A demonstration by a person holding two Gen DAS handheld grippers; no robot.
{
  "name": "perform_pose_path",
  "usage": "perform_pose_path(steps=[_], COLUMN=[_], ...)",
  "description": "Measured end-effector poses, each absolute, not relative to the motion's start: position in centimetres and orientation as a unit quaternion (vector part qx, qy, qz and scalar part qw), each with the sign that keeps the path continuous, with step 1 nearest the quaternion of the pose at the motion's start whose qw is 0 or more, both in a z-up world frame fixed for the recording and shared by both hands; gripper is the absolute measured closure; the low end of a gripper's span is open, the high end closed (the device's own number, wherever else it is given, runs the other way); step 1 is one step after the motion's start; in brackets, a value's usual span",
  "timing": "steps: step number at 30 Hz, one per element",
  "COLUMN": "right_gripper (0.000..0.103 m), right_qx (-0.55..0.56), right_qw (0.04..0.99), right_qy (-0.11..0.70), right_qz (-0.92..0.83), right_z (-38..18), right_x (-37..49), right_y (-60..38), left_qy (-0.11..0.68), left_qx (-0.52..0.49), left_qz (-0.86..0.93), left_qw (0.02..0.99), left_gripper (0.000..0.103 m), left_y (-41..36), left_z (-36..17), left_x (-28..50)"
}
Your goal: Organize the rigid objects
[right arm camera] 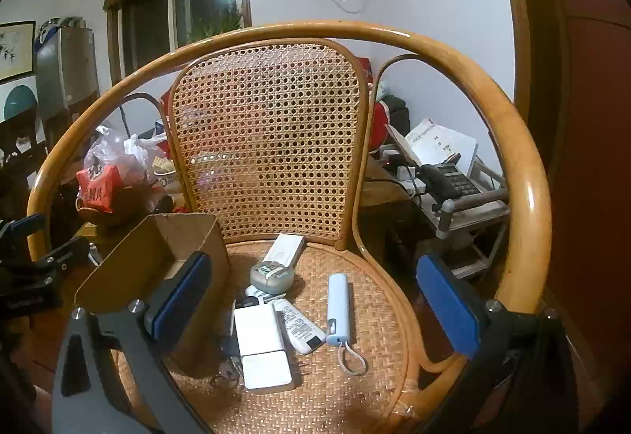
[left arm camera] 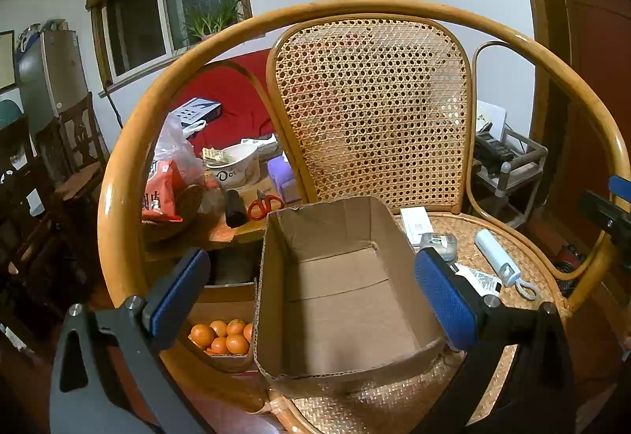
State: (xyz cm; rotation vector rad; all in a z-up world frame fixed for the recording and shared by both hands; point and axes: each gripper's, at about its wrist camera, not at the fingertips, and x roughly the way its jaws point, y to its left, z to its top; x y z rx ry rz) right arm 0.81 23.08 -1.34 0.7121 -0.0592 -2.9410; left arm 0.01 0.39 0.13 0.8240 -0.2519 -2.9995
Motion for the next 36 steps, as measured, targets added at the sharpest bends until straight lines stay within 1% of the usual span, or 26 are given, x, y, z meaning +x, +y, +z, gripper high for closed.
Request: perform_pose_path(steps=[9, 36], right_gripper=[0.000, 0.000], right_qx=[0.234, 0.234], right_qw=[0.051, 0.050], right_qy=[-0.003, 0.001], right_qz=[-0.971, -0.971], right_z=[-1.57, -1.82], right_x=[0.58, 0.44], right_y=[22.66, 22.40], left_qy=[-0.083, -0.093], left_qx=[0.265, 0.272], left_qz=[-0.960, -0.958], left_qw=[0.012, 0.022], left_gripper=[0.000, 0.000], left_y=[0.41, 0.31], left_z=[-0.05, -0.37], left_x=[0.03, -0.28])
